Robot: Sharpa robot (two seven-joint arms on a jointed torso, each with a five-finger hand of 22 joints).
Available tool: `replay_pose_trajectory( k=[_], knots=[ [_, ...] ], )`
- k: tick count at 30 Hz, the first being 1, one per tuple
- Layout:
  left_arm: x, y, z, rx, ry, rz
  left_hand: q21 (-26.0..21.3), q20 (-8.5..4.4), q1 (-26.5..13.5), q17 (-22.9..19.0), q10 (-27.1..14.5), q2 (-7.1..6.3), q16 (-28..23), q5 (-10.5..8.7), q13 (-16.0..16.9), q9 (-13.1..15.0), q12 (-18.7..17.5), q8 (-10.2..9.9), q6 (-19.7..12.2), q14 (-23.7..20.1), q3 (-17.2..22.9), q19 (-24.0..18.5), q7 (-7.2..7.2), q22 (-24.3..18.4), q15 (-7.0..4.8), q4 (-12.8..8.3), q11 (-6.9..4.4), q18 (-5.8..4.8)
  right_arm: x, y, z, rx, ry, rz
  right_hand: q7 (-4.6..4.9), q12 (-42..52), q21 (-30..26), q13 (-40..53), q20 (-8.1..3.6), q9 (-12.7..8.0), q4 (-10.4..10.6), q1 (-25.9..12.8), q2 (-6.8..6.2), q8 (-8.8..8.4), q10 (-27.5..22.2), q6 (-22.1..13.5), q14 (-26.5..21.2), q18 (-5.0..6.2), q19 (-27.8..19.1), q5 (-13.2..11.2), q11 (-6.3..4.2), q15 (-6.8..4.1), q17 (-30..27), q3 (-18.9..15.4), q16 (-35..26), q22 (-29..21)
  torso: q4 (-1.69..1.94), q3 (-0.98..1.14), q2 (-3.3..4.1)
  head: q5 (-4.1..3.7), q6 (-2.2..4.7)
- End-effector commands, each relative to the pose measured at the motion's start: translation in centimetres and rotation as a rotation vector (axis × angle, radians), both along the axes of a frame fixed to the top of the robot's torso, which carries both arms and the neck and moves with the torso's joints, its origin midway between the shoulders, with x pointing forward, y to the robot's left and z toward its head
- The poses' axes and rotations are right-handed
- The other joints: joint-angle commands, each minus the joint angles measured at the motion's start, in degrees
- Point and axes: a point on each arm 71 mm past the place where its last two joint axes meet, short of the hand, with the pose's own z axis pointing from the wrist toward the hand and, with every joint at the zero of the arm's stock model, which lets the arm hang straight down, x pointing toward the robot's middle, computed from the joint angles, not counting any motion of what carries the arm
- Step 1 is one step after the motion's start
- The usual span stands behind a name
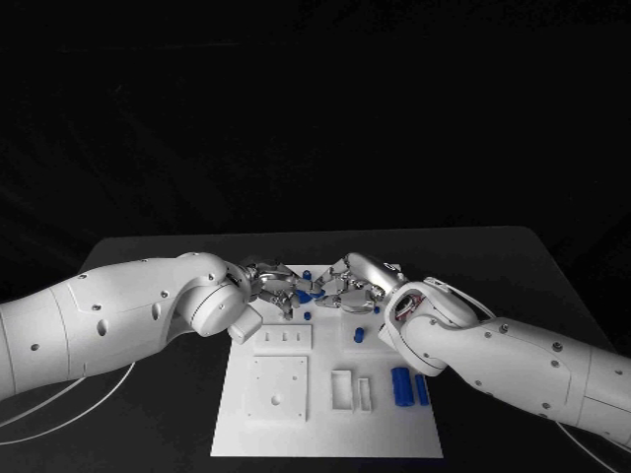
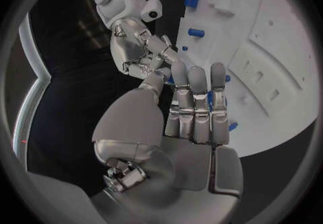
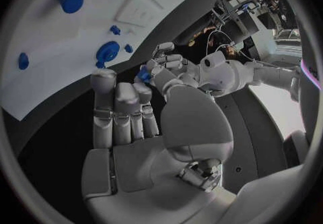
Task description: Assemble the parts on the task board
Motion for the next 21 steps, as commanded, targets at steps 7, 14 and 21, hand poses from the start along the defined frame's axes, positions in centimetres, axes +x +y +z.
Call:
replay_pose_trajectory(
  k=[7, 14, 21],
  knots=[
    [-0.45, -0.74, -0.05, -0.037, 0.043, -0.02, -1.0, -0.29, 0.2, 0.48, -1.2, 0.47, 0.12, 0.06, 1.19, 61.46, 1.8, 0.7, 6.3, 0.13, -0.07, 0.75, -6.34, 0.75, -0.24, 3.28, -1.08, -0.77, -0.06, 0.1, 0.22, 0.004, -0.038, -0.006, -0.14, 0.44, 0.38, 0.18, -0.29, 0.07, -0.22, -0.16, 0.06, -0.19, 0.26, 0.93, -0.01, -0.34, 2.51, 0.78, -0.43, -0.17, 0.17, 0.43, -0.05, 4.29, 0.0, 0.08, 0.02, -0.01, 0.0],
    [-0.53, -0.83, -0.09, -0.039, 0.052, -0.026, -1.17, -0.31, 0.21, 0.63, -1.46, 0.48, 0.3, 0.14, 1.58, 62.81, 2.47, 1.13, 6.41, 0.1, -0.03, 0.8, -6.45, 1.11, -0.28, 4.12, -1.14, -0.79, -0.09, 0.04, 0.32, 0.009, -0.051, -0.007, -0.47, 0.45, 0.5, 0.27, -0.43, 0.1, -0.22, -0.36, 0.96, -0.18, 0.29, 2.15, -0.02, -0.47, 2.47, -0.5, -0.63, -0.32, 0.2, 2.55, -0.08, 4.3, 0.01, 0.09, 0.0, -0.04, -0.03],
    [-0.48, -0.68, -0.09, -0.03, 0.047, -0.026, -1.45, -0.41, 0.8, 0.98, -2.15, 0.14, 1.01, 0.44, 2.23, 62.88, 4.18, 4.24, 5.39, -0.06, -0.12, 0.98, -6.61, 2.29, -0.39, 4.95, -1.26, -0.83, -0.2, -0.06, 0.37, 0.023, -0.051, 0.004, -0.85, 0.34, 0.74, 0.31, -0.68, 0.19, 0.33, -0.93, 1.92, -0.15, 0.38, 3.85, 0.0, -0.71, 2.43, -2.78, -0.89, -0.55, 0.35, 7.33, -0.02, 4.33, 0.0, 0.07, 0.03, -0.06, -0.09]
  ],
)
